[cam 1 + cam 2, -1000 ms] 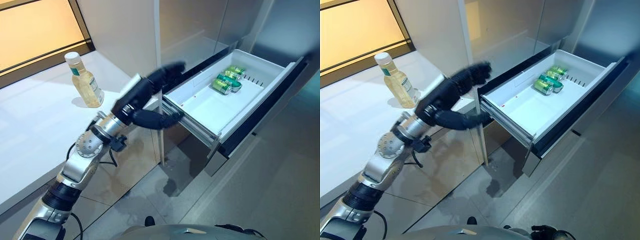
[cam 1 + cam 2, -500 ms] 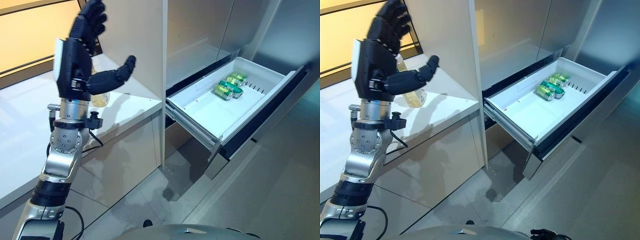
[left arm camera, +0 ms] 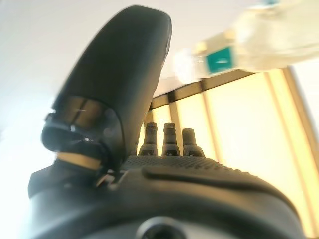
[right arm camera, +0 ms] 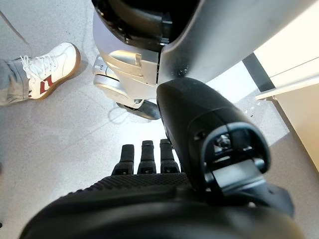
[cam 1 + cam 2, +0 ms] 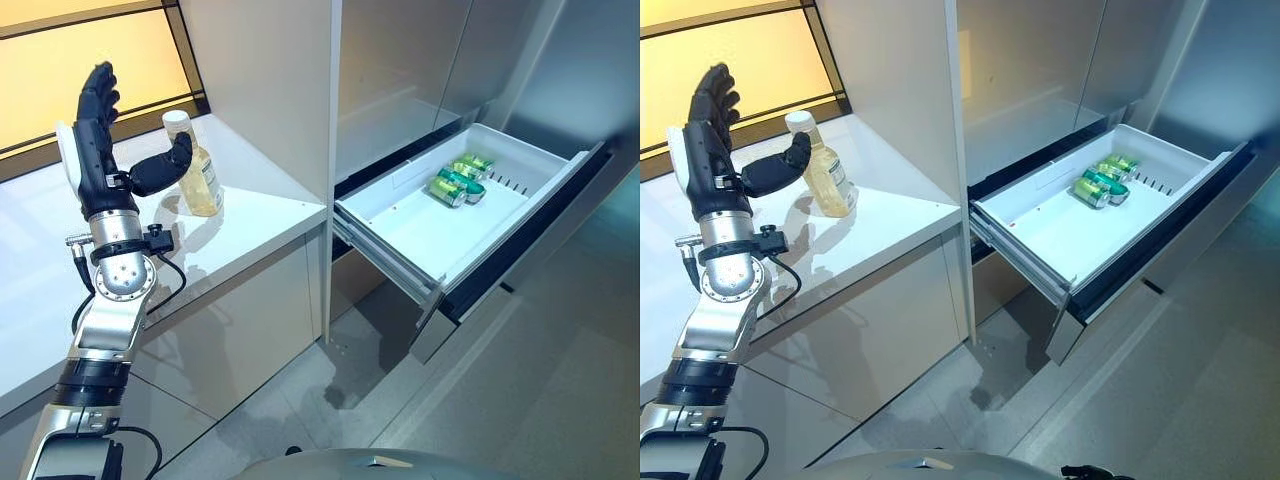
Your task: Put drinks into fridge and close the fridge
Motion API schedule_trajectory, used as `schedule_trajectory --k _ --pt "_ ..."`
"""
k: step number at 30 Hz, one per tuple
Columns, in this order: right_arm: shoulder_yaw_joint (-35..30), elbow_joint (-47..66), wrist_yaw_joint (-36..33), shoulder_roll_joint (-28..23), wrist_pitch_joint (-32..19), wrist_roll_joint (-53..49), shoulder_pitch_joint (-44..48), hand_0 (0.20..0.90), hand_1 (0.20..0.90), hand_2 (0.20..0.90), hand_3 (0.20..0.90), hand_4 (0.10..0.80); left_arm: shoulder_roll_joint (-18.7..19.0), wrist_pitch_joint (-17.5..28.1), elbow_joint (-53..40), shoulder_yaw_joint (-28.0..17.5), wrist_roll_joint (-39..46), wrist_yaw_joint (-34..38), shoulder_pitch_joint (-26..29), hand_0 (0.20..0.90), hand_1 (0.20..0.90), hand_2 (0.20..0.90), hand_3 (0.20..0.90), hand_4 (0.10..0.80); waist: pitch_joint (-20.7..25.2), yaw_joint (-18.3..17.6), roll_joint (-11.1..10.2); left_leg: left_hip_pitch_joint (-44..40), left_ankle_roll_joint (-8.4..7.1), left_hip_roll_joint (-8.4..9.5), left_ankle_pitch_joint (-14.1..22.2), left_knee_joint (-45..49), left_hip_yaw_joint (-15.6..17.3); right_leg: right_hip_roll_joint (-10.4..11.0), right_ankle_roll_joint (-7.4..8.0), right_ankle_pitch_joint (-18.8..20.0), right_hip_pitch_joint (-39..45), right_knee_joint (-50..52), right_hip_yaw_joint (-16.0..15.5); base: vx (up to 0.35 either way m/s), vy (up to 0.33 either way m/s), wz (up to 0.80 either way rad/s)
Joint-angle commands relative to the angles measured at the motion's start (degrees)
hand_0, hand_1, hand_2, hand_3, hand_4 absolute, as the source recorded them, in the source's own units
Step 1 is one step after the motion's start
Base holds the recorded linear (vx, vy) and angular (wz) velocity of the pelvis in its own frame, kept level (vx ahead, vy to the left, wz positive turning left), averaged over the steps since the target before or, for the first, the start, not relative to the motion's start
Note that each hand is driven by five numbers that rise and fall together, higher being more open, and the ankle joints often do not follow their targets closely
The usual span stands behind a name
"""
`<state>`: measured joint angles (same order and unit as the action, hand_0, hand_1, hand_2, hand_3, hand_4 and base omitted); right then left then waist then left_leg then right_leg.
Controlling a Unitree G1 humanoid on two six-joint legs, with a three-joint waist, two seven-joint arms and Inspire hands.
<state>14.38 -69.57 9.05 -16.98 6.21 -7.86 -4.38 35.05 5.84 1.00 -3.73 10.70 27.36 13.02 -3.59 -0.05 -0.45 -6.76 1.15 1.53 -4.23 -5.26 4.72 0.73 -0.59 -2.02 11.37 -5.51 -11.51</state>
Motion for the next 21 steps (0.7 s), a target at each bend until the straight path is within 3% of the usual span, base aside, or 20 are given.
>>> schedule_trajectory --k 1,8,21 --pt "0.48 -0.45 2.42 2.3 -0.11 -0.35 1.82 0.9 0.9 0.9 0.9 0.8 1.17 0.36 0.13 -2.75 5.31 -2.02 5.84 0.9 0.9 0.9 0.9 0.8 1.39 0.2 0.44 -2.3 -1.39 -0.15 8.83 0.26 -4.92 0.88 4.49 -0.91 -2.0 1.01 2.98 0.0 0.0 0.0" --pt "0.6 -0.2 2.36 2.19 0.6 -0.07 2.1 0.9 0.9 0.9 0.9 0.8 -1.09 -2.65 2.03 -1.47 13.32 -5.43 6.85 0.9 0.9 0.9 0.9 0.8 1.29 -0.17 0.63 -2.6 -1.43 -0.24 8.78 0.26 -4.72 0.85 4.56 -0.84 -1.86 1.05 3.09 0.0 0.0 0.0" --pt "0.7 0.19 2.37 1.84 1.09 0.63 2.13 0.9 0.9 0.9 0.9 0.8 -3.37 -2.04 7.57 -1.33 23.89 -7.29 8.23 0.9 0.9 0.9 0.9 0.8 1.29 -1.03 0.68 -3.02 -1.43 -0.32 8.87 0.33 -4.15 0.79 4.58 -0.76 -1.81 1.16 3.49 0.009 0.001 -0.01"
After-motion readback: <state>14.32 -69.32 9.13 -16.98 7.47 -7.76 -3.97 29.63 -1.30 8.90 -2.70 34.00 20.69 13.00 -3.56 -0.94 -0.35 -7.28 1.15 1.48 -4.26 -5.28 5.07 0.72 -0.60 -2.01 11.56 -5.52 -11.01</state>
